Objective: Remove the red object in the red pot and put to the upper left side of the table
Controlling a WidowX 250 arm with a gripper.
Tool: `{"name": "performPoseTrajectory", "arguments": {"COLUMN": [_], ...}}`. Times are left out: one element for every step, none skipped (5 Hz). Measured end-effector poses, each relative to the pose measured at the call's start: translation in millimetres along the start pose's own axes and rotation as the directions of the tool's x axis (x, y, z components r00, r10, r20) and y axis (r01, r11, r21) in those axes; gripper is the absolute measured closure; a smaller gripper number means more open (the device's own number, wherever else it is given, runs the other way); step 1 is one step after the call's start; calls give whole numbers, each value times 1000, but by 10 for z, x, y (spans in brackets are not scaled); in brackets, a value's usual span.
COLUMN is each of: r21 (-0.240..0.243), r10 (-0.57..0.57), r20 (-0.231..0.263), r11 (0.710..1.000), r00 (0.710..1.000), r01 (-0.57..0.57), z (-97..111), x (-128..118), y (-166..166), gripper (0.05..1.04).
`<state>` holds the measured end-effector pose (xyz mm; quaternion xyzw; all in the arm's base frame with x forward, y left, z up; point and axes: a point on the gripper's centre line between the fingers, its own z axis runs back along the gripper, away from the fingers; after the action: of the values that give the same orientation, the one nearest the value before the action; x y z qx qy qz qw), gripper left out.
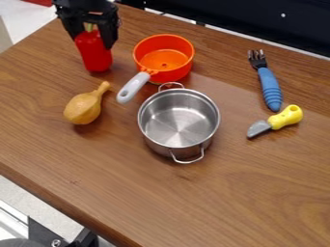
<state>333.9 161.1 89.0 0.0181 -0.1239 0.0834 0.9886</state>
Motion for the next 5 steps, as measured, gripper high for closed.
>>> {"name": "performPoseTrajectory", "arguments": {"r21": [33, 35, 29, 19, -6], "r10": [44, 74, 76, 87, 96], "r20": [-34, -32, -40, -41, -53], "r11": [999, 997, 997, 996, 995], "r00": [998, 997, 996, 995, 994], "r01": [-43, -73, -75, -87, -96], "z": [13, 70, 87, 103, 132], "x": [-18, 28, 34, 45, 55], "y": [-19, -35, -63, -78, -120], "gripper": [164, 81, 84, 84, 84]}}
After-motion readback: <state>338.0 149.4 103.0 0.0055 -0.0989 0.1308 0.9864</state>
